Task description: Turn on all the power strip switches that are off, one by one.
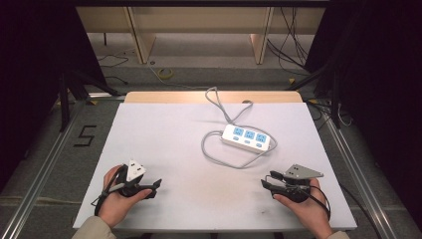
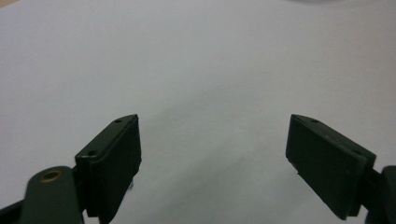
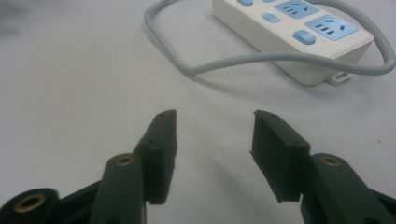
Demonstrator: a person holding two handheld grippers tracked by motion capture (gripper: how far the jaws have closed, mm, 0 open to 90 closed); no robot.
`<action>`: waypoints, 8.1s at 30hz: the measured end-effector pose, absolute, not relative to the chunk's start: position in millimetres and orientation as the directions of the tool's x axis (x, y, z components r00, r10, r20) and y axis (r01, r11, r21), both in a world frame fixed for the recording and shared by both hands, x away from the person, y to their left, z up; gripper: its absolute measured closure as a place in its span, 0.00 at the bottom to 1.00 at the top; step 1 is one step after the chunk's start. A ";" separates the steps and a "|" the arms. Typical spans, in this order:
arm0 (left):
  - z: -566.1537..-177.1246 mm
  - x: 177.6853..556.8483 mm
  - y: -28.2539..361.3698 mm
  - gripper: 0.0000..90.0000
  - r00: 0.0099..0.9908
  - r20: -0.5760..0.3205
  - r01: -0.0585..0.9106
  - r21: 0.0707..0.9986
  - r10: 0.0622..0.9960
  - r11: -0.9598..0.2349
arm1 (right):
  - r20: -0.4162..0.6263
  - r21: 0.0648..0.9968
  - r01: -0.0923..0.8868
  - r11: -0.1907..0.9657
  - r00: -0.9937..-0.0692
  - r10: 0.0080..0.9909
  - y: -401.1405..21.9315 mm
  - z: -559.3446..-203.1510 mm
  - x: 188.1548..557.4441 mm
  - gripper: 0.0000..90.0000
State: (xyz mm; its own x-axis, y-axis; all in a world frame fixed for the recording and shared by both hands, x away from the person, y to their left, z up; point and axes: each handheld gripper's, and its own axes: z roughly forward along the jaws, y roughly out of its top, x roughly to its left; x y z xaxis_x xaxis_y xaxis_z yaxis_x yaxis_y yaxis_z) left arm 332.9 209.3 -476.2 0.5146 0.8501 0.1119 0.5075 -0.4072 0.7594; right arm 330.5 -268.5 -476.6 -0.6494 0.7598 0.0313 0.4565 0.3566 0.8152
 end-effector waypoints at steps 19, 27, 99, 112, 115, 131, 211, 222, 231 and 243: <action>-475.0 332.9 207.2 0.19 0.494 0.084 0.514 0.774 0.865 -0.369 | -0.103 0.777 0.411 0.476 -0.663 0.741 -259.2 -465.3 342.0 1.00; -475.5 333.8 204.8 0.20 0.493 0.086 0.518 0.770 0.866 -0.371 | -0.110 0.769 0.423 0.479 -0.651 0.751 -253.6 -458.5 354.9 1.00; -475.7 334.5 202.6 0.20 0.485 0.096 0.522 0.766 0.869 -0.375 | -0.141 0.715 0.464 0.523 -0.638 0.757 -197.8 -429.0 442.7 1.00; -475.4 334.2 201.7 0.20 0.487 0.100 0.518 0.767 0.868 -0.379 | -0.142 0.697 0.475 0.538 -0.644 0.752 -190.9 -423.9 454.3 1.00; -475.2 334.5 201.7 0.20 0.489 0.105 0.515 0.767 0.866 -0.384 | -0.140 0.698 0.478 0.533 -0.640 0.756 -190.9 -423.2 457.1 1.00; -475.6 334.3 200.9 0.20 0.493 0.107 0.514 0.765 0.863 -0.389 | -0.134 0.685 0.491 0.537 -0.640 0.756 -180.9 -422.8 471.1 1.00; -475.2 334.3 198.9 0.20 0.491 0.108 0.511 0.768 0.865 -0.386 | -0.056 0.579 0.624 0.525 -0.612 0.789 -149.1 -447.7 511.8 1.00; -474.8 333.8 198.8 0.20 0.490 0.108 0.511 0.769 0.865 -0.385 | -0.060 0.579 0.626 0.522 -0.606 0.793 -148.4 -449.0 510.7 1.00; -475.1 334.1 198.3 0.20 0.492 0.109 0.509 0.769 0.864 -0.387 | -0.062 0.578 0.627 0.521 -0.603 0.795 -148.1 -448.5 510.8 1.00; -475.3 333.6 198.4 0.20 0.489 0.103 0.512 0.770 0.866 -0.381 | -0.057 0.577 0.638 0.510 -0.592 0.804 -148.0 -445.8 509.8 1.00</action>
